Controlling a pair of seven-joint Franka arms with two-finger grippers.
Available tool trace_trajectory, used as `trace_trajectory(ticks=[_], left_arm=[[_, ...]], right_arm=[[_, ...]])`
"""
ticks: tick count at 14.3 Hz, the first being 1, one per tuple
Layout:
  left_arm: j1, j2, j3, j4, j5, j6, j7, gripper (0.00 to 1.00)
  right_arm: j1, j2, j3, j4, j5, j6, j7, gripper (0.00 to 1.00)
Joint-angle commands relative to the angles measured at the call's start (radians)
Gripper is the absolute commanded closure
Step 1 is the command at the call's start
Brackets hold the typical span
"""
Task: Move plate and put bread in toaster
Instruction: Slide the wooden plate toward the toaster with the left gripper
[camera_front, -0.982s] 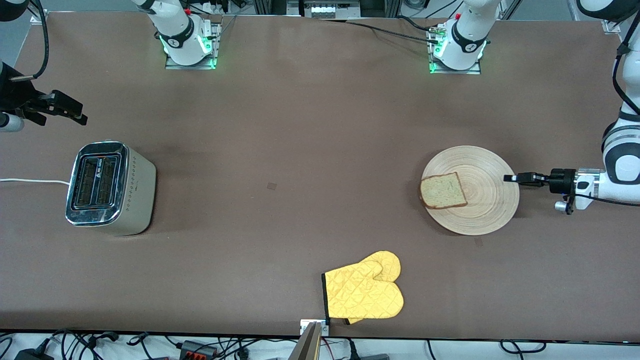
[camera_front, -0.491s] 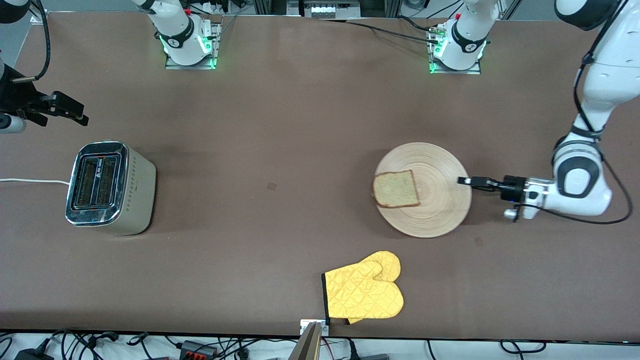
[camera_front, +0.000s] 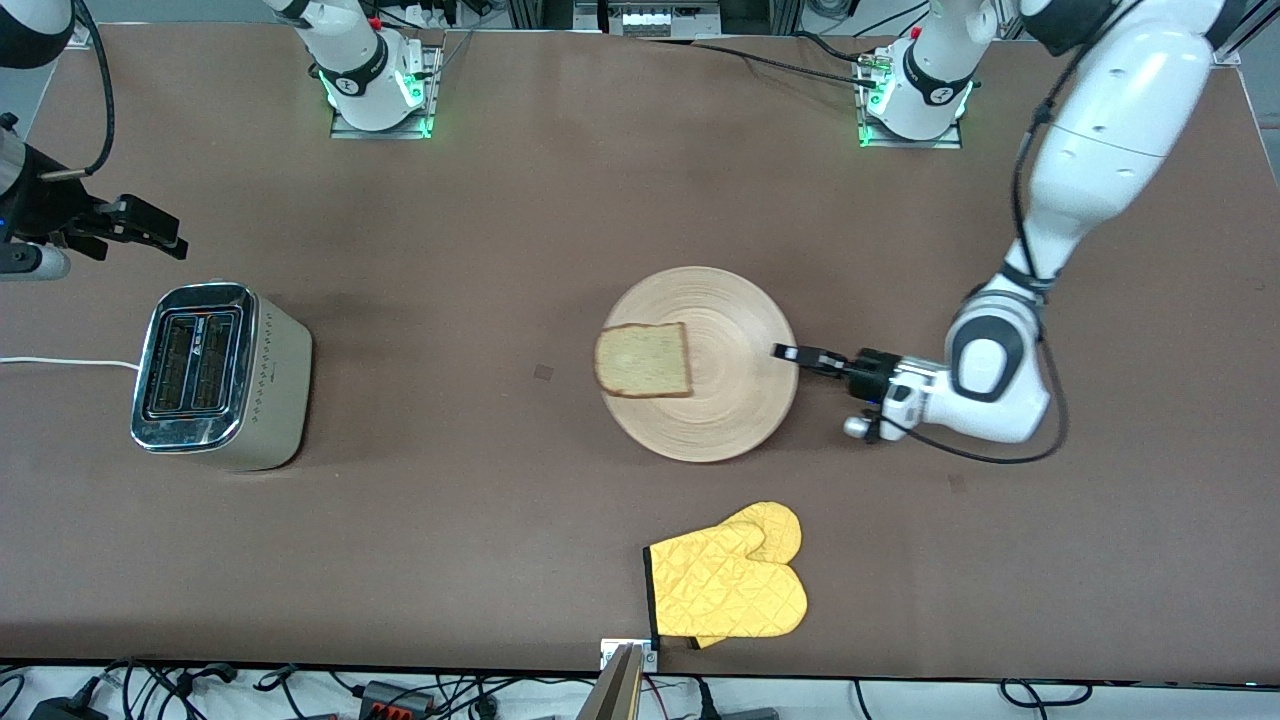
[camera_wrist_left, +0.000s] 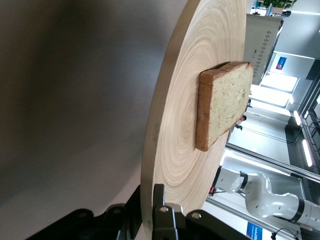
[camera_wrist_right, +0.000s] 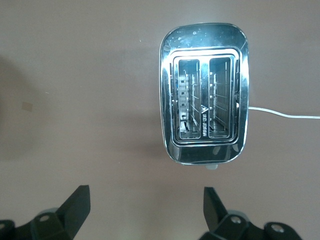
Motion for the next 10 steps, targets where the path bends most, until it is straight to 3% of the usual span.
trace_trajectory(ticks=[1,5,10], left_arm=[[-0.114,-0.014,0.01,0.012,-0.126,0.071,-0.01,1.0],[-0.216,0.035,0.012,0.069,-0.18,0.186,-0.024,1.0],[-0.293,0.09,0.024,0.118,-0.171,0.199,-0.028,1.0]], right_arm=[[0.038,0.025,0.004,-0.011,0.009,0.039,0.015,0.0],[0.09,0.115,0.004,-0.011,0.06,0.067,0.015,0.0],[0.129,0.206,0.004,-0.012,0.082,0.119,0.016,0.0]])
